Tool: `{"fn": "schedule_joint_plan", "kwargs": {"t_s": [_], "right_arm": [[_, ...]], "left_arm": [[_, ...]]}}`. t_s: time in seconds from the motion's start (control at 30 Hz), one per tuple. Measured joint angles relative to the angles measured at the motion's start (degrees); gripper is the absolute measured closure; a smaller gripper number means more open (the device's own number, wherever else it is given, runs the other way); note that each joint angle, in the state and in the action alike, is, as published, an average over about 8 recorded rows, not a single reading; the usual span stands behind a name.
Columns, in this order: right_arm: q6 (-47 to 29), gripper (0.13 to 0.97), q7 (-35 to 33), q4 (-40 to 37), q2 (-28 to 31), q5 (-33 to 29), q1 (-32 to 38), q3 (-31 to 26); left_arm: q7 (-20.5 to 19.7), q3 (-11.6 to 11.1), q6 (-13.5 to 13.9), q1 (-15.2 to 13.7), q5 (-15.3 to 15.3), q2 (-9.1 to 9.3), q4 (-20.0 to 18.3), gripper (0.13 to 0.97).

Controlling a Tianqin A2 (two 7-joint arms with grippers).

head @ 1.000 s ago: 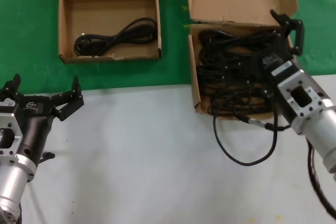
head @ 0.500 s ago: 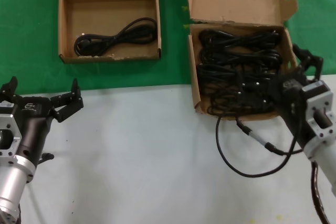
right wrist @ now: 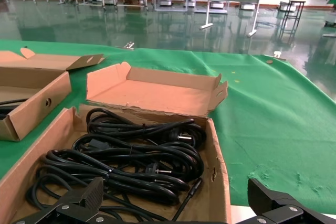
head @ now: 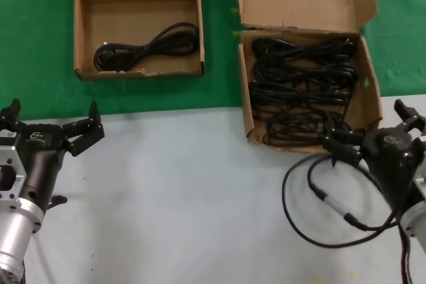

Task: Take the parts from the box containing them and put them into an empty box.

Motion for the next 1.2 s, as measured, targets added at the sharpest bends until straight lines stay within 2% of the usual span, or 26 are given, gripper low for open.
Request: {"fn": "schedule_joint_plan", "kwargs": {"t_s": [1.2], "right_arm": [[0.3,0.129,0.5,0.0,0.0,0.5,-0.5,0.3]], "left_arm": [[0.0,0.0,0.0,0.0,0.0,0.00,0.0,0.132]]}}
